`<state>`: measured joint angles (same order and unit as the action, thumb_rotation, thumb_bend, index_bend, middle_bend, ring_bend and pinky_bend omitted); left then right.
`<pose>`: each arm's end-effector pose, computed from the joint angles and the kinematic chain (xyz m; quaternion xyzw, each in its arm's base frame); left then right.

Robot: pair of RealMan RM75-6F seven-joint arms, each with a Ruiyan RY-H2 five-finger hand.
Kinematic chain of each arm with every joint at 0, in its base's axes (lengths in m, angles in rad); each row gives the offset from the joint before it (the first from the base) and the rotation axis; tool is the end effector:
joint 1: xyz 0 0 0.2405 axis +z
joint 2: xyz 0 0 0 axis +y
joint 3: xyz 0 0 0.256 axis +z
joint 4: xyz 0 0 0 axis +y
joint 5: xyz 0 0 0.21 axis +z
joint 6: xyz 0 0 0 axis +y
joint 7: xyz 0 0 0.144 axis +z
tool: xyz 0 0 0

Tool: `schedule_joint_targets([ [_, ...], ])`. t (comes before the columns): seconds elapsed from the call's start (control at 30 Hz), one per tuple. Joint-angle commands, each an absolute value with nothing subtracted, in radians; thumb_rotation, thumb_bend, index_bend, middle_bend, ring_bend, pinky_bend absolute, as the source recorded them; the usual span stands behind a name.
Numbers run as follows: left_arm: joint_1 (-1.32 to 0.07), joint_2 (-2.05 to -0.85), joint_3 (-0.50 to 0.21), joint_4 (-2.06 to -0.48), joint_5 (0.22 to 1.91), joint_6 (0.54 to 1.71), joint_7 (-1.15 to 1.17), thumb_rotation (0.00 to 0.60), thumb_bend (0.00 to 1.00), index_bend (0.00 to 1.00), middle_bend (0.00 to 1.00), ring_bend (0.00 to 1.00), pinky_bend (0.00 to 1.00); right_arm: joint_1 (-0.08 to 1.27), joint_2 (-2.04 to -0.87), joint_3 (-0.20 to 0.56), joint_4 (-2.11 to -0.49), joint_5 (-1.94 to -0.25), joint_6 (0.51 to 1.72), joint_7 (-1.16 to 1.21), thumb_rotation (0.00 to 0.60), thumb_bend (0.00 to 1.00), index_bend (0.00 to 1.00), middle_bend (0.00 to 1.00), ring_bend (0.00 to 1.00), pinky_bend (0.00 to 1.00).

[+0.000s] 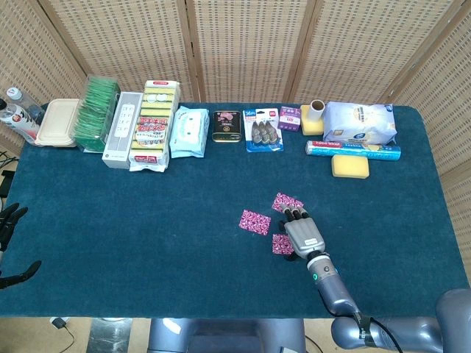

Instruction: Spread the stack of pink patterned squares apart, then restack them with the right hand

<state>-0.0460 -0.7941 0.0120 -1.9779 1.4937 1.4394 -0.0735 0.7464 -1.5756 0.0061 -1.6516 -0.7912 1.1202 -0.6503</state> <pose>-0.2700 0.1523 0.2093 -0.5786 -0.4655 -0.3757 0.5544 -0.1737 -0.2886 -0.0397 0.7573 -0.4106 0.2427 0.4462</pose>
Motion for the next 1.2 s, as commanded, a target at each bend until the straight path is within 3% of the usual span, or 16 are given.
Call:
schedule_joint_targets([
  [0.03, -0.045, -0.794, 0.013, -1.978, 1.494, 1.440, -0.074, 0.600, 0.23, 0.00, 0.00, 0.00, 0.06, 0.743, -1.579, 0.007, -1.647, -0.797, 1.120, -0.653, 0.545, 0.10, 0.33, 0.00, 0.00, 0.07],
  [0.53, -0.046, -0.795, 0.014, -1.979, 1.495, 1.437, -0.071, 0.600, 0.23, 0.00, 0.00, 0.00, 0.06, 0.697, -1.611, 0.026, -1.603, -0.851, 1.127, -0.624, 0.550, 0.20, 0.45, 0.00, 0.00, 0.09],
  [1.03, -0.045, -0.795, 0.014, -1.978, 1.497, 1.441, -0.074, 0.600, 0.23, 0.00, 0.00, 0.00, 0.06, 0.684, -1.598, 0.045, -1.616, -0.850, 1.110, -0.642, 0.555, 0.23, 0.45, 0.00, 0.00, 0.09],
  [1.2, -0.044, -0.795, 0.014, -1.977, 1.497, 1.442, -0.076, 0.600, 0.23, 0.00, 0.00, 0.00, 0.06, 0.685, -1.602, 0.053, -1.607, -0.835, 1.104, -0.660, 0.550, 0.23, 0.39, 0.00, 0.00, 0.09],
])
